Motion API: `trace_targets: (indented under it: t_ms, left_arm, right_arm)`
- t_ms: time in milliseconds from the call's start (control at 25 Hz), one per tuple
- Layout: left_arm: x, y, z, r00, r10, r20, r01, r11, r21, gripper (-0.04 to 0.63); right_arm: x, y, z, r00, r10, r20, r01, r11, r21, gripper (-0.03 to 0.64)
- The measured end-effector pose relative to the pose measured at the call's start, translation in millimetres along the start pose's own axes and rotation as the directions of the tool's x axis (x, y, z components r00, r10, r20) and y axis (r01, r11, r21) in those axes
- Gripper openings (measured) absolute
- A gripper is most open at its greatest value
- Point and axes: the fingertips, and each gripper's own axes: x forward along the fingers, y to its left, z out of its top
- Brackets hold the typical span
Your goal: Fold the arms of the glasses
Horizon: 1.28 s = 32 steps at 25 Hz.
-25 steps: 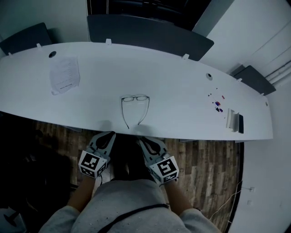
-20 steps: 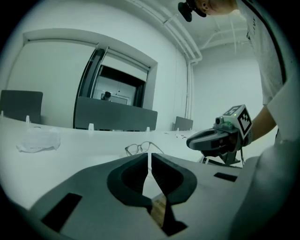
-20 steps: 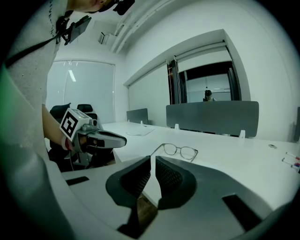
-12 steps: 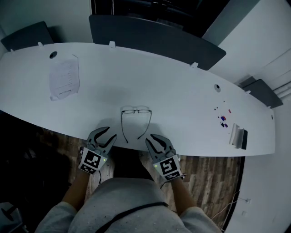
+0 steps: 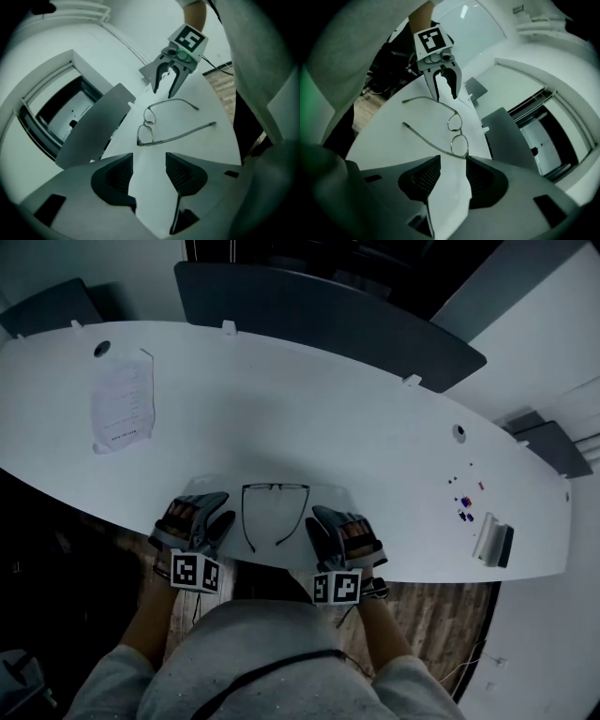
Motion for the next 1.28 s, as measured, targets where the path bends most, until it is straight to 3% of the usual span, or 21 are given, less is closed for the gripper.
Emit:
trace_targets:
  t_ms: [200,480,720,800,920,1000,1120,1280]
  left_arm:
    - [19,-4,5,1.0,-0.014,-0.012,0.016,0.989,0.147,0.23]
    - [32,-9,16,0.999,-0.029,0.014,0.025,0.973,0.231,0.23]
    - [34,-7,27,0.998,-0.013,0.059,-0.001,0.971,0.24,0.221]
    - [30,0,32,0.995,0.018,0.094,-0.037,0.977,0.208,0.149]
    - [23,17,37,0.989,0.063,0.135,-0.077,0.992,0.104,0.046]
    - [21,23,36,0.988,0.054,0.146,-0.058,0.998,0.023,0.038]
    - [23,24,32,0.989,-0.002,0.149,0.017,0.995,-0.1,0.038]
    - [23,24,25,0.989,-0.05,0.14,0.082,0.969,-0.234,0.038]
  right_arm:
    - [21,-3,-4,1.0,0.006,0.027,-0.003,0.994,-0.113,0.164]
    - [33,0,1,0.997,0.015,0.08,0.005,0.97,-0.242,0.163]
    - [34,-5,4,0.993,0.002,0.122,0.024,0.977,-0.21,0.119]
    - [33,-11,5,0.99,0.003,0.14,0.019,0.989,-0.15,0.101]
    - [31,-24,9,0.983,0.013,0.181,-0.017,1.0,0.019,0.063]
    - [31,-31,12,0.977,0.034,0.21,-0.064,0.988,0.14,0.041]
    - [33,-36,14,0.966,0.075,0.249,-0.153,0.938,0.311,0.041]
    - [38,-43,17,0.95,0.087,0.301,-0.236,0.83,0.505,0.043]
